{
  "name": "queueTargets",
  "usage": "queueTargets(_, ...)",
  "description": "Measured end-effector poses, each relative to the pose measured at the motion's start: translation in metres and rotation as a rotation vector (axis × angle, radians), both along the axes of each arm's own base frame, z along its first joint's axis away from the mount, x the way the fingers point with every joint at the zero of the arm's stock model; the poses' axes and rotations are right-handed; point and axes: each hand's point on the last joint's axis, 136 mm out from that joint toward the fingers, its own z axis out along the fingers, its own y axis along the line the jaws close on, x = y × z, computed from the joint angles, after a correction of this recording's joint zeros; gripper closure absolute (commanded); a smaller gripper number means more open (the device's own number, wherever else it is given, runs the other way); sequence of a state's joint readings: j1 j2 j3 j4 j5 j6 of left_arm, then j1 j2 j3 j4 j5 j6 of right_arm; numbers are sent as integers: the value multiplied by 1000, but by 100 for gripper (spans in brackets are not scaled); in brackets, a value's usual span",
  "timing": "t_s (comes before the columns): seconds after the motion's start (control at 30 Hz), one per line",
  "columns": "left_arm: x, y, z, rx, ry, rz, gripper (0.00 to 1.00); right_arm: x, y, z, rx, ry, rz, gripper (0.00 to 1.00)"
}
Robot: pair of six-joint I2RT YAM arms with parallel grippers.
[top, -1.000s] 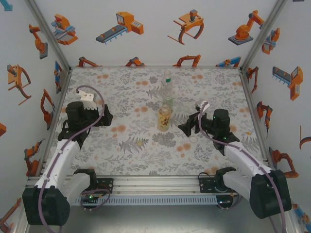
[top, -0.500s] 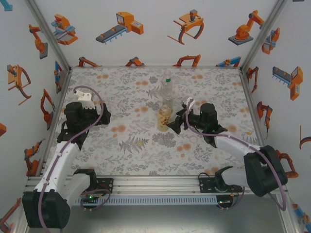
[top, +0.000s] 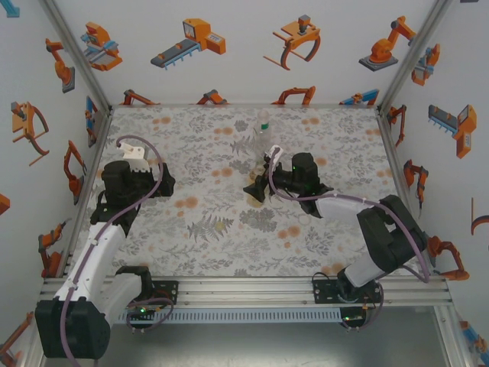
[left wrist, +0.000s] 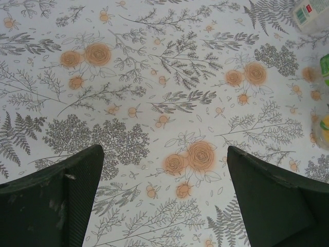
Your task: Screw on the bottle caps
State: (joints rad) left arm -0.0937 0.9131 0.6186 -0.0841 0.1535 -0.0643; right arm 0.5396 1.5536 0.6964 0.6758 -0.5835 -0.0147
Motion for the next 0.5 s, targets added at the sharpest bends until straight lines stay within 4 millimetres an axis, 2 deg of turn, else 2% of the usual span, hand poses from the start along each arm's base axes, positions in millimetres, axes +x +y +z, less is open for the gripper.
queueTargets(0.2, 0, -2, 0, 0, -1, -6, 3, 2, 3, 4, 8, -14, -4, 37)
queueTargets(0.5, -1, -7, -1, -2, 4, -26, 3, 4, 2, 6, 11, -23, -14, 44)
